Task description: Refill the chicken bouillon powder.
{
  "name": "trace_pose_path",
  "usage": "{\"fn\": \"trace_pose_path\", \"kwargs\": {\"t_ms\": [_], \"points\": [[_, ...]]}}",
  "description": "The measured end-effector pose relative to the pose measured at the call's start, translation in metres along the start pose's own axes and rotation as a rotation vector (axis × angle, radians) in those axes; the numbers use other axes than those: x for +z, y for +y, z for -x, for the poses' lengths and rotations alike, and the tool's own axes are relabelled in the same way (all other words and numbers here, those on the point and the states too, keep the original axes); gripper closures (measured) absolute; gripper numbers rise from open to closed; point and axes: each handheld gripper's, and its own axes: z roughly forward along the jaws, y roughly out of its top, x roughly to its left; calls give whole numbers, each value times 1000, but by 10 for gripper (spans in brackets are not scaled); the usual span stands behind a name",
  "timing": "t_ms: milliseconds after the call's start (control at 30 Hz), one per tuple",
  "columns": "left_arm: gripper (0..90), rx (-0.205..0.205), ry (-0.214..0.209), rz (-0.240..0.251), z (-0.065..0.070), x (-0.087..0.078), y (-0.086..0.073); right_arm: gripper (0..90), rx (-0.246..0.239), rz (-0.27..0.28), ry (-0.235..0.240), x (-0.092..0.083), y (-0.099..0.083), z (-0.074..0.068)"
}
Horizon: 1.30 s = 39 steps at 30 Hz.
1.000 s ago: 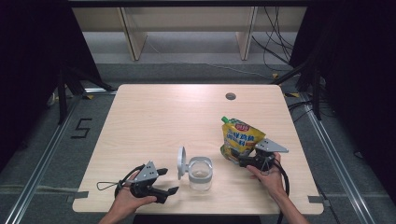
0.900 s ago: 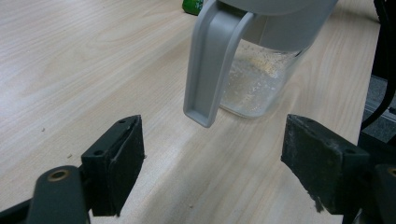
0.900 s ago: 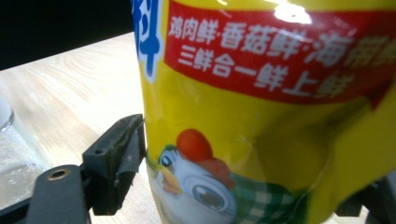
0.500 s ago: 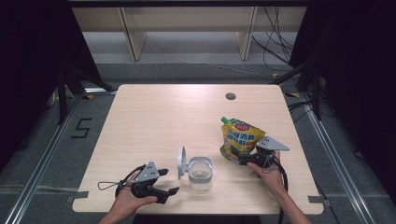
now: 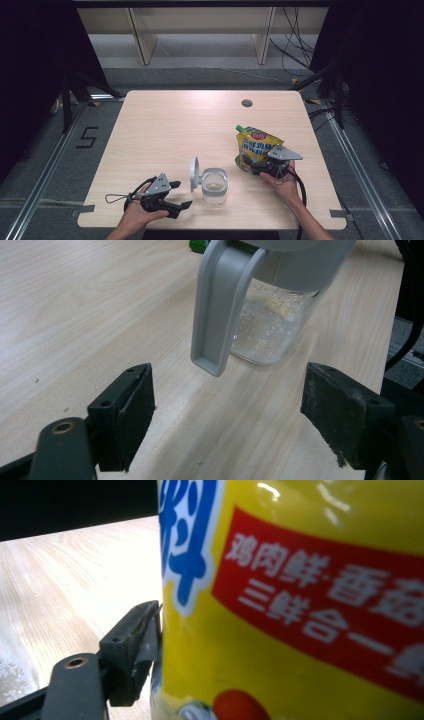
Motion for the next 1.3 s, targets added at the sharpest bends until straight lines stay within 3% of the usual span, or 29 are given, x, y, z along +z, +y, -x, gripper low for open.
{"fn": "trace_pose_path", "kwargs": {"t_ms": [33, 67, 100, 167, 333, 500, 533, 567, 600, 700, 733, 767, 833, 867, 900, 933, 1167, 1233, 1300], "points": [[209, -8, -4, 8, 1, 0, 0, 253, -3, 6, 3, 0, 0, 0], [209, -10, -5, 13, 1, 0, 0, 254, -57, 34, 9, 3, 1, 5], [209, -31, -1, 19, 2, 2, -1, 253, 9, 18, 1, 1, 0, 1], [209, -11, 5, 6, 1, 1, -1, 252, 3, 15, 7, 1, 0, 1], [209, -11, -3, 13, 2, 1, 0, 213, 5, 7, 12, 2, 0, 1], [209, -11, -7, 9, 1, 0, 0, 244, -22, 3, 6, 2, 0, 3], [209, -7, -6, 12, 1, 1, 0, 253, -47, 15, -4, 3, 1, 4], [209, -6, -6, 13, 1, 1, 0, 264, -42, 13, -15, 2, 1, 4], [209, -6, -6, 12, 1, 1, 0, 274, 7, -3, -14, 0, 1, 0], [209, -7, -8, 10, 1, 1, 0, 286, 17, -4, -13, 0, 1, -2], [209, -2, -5, 5, 1, 0, 0, 297, -15, 2, -19, 1, 2, -3], [210, -4, -6, 5, 1, 0, 0, 304, -4, -17, -42, -1, 3, -7], [210, 4, 1, -4, 0, -1, 0, 317, -38, -18, -52, -2, 4, -6], [210, -18, -8, 17, 2, 0, 0, 317, -38, -18, -52, -2, 4, -6], [211, -14, -2, 23, 2, 0, 0, 328, -37, -22, -68, -3, 5, -12], [211, -16, -8, 26, 2, 1, 0, 333, -67, -26, -77, -3, 7, -11], [213, -16, -8, 26, 2, 1, 0, 341, -144, -52, -112, -4, 12, -19], [214, -22, 2, 24, 3, 0, 0, 345, -214, -67, -136, -5, 14, -21], [214, -8, -3, 22, 2, 0, 0, 357, -231, -76, -148, -6, 15, -23]]}}
